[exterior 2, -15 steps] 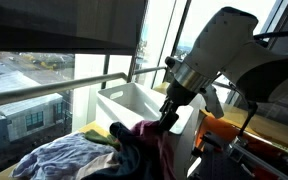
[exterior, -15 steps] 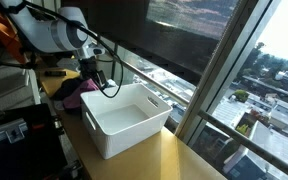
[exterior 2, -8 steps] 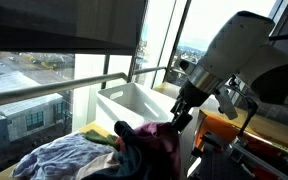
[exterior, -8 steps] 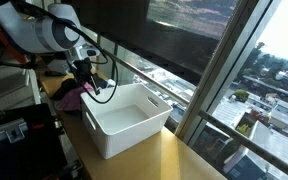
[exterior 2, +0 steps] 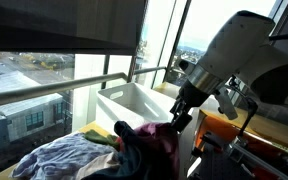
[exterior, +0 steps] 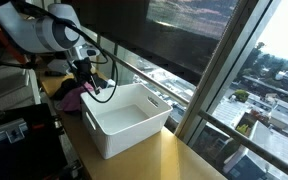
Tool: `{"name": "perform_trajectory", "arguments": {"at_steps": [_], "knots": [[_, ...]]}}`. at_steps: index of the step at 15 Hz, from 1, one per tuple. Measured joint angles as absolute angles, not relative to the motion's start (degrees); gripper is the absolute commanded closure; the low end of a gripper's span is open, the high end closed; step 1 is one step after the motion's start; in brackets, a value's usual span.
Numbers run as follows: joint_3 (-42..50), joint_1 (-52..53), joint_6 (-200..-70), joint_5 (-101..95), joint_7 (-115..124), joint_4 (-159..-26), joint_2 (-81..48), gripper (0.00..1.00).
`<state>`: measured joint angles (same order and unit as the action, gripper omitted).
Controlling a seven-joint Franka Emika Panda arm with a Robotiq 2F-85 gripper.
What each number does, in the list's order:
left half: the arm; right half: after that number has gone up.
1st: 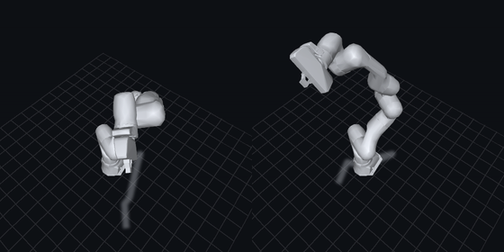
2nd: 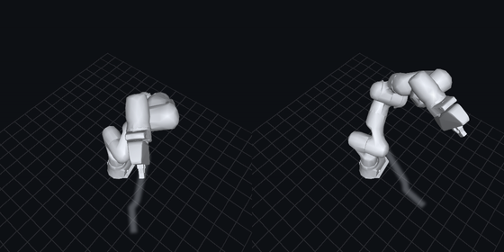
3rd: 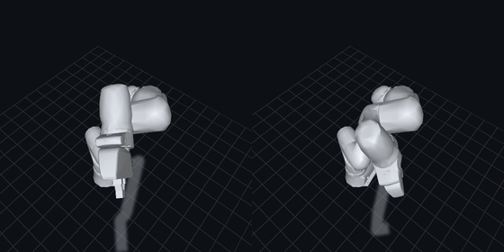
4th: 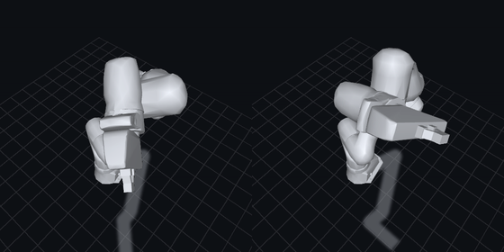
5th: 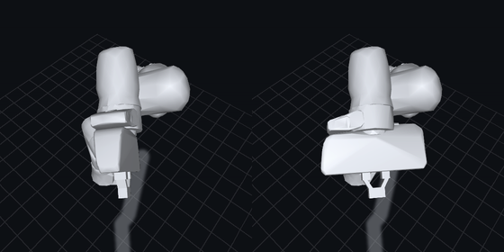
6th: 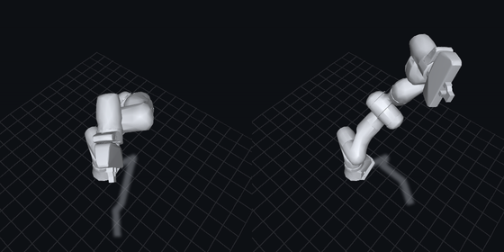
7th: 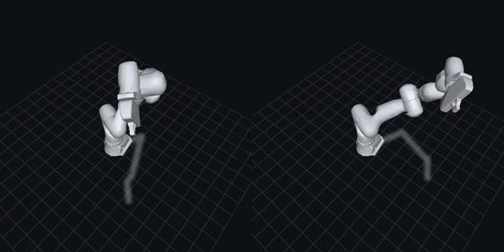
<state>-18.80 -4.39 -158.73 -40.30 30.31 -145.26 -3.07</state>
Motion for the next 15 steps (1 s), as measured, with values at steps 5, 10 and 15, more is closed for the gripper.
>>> {"name": "perform_trajectory", "arguments": {"at_steps": [5,10,15], "knots": [[-21.92,-1.53,-158.09,-40.21,29.95,-140.3,-3.9,0.0],[-26.09,4.01,-148.97,-39.96,29.95,-125.17,-9.85,0.0],[-19.0,15.75,-138.08,-38.97,29.13,-108.91,-23.74,0.0]]}}
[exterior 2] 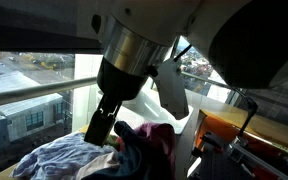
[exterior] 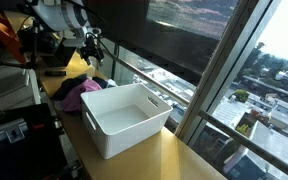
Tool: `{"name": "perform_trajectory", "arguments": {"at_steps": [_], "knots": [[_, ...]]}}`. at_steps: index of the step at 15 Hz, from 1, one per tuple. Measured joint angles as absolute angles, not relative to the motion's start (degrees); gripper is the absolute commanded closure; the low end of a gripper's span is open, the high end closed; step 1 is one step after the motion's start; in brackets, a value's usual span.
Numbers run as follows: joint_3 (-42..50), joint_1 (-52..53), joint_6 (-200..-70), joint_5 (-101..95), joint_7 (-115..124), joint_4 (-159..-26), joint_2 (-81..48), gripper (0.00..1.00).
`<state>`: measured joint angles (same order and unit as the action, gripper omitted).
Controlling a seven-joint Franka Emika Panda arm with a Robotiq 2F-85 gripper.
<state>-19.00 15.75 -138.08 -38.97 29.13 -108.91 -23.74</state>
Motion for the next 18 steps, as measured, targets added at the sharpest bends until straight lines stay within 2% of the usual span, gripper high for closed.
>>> {"name": "perform_trajectory", "arguments": {"at_steps": [4,9,10,11,12,18], "knots": [[-12.71,21.5,-131.88,-34.25,25.54,-96.98,-36.57,0.0],[-9.12,22.86,-122.76,-23.67,17.14,-82.77,-50.79,0.0],[-8.72,22.68,-120.99,-21.77,15.16,-80.03,-53.32,0.25],[-8.4,22.39,-119.25,-20.04,13.14,-77.24,-55.73,0.26],[-8.22,21.95,-117.39,-18.18,10.92,-74.3,-58.02,0.32],[-8.58,18.79,-104.35,-12.21,0.77,-57.53,-66.69,0.77]]}}
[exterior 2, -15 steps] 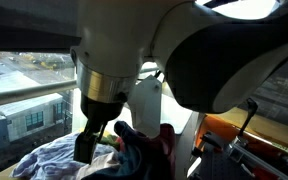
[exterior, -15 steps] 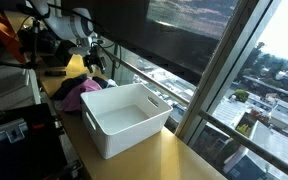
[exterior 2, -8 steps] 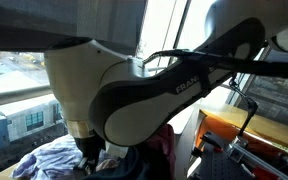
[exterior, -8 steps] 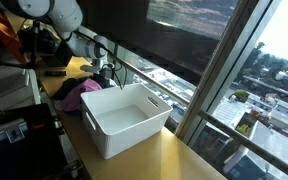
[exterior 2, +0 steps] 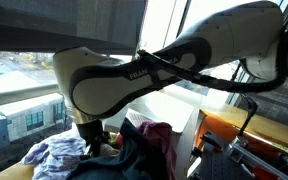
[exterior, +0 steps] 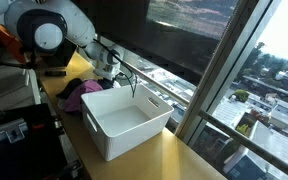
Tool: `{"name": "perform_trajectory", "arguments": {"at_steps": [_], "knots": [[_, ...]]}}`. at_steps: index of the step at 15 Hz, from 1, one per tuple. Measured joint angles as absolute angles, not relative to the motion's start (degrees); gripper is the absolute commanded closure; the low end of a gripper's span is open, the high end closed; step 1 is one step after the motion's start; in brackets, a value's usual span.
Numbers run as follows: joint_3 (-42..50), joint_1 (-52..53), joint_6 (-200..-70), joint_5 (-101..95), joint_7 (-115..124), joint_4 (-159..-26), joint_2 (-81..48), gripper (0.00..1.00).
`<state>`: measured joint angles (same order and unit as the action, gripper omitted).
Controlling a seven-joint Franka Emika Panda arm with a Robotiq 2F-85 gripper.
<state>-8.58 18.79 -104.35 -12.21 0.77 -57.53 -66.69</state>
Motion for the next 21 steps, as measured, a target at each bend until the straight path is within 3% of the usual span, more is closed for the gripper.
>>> {"name": "perform_trajectory", "arguments": {"at_steps": [3,4,6,9,21], "knots": [[-8.52,18.29,-101.4,-10.96,-2.88,-53.28,-68.45,0.98],[-8.6,18.26,-101.28,-10.94,-3.85,-52.84,-68.43,0.99],[-9.02,18.3,-101.54,-10.96,-5.9,-52.95,-67.68,0.96],[-9.92,18.74,-104.45,-11.17,-8.7,-56.05,-63.95,1.0],[-11.46,12.13,-118.88,-9.45,-17.29,-87.6,-33.4,1.0]]}}
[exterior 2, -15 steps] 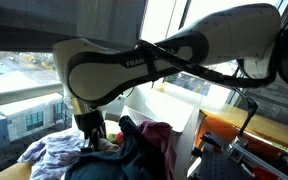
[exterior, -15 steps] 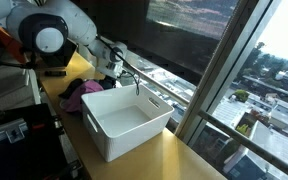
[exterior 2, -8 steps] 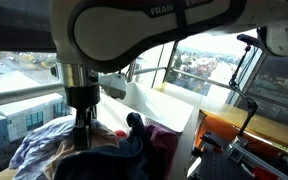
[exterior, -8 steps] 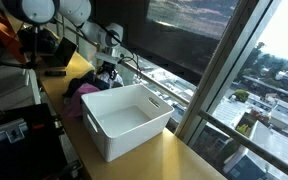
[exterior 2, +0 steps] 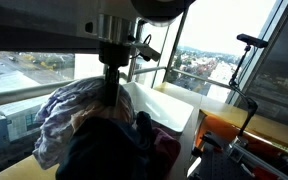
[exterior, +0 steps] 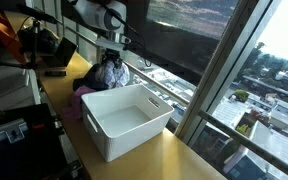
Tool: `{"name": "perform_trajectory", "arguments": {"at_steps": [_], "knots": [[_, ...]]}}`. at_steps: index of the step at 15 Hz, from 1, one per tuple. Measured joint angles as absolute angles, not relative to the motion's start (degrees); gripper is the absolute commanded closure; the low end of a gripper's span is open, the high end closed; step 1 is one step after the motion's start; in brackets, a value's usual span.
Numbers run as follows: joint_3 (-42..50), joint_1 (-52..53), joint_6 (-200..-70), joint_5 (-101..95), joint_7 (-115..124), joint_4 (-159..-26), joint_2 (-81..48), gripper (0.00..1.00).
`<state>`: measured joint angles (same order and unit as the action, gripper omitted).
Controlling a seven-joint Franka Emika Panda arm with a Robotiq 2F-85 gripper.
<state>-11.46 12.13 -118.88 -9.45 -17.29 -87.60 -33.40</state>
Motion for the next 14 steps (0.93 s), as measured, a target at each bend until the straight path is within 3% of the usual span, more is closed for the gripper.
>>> {"name": "perform_trajectory", "arguments": {"at_steps": [6,14], "knots": [[-11.33,5.38,-119.77,-1.78,-20.99,-93.42,-19.44,1.0],[-5.72,-2.27,-114.75,7.04,-23.57,-87.14,-8.06,1.0]]}}
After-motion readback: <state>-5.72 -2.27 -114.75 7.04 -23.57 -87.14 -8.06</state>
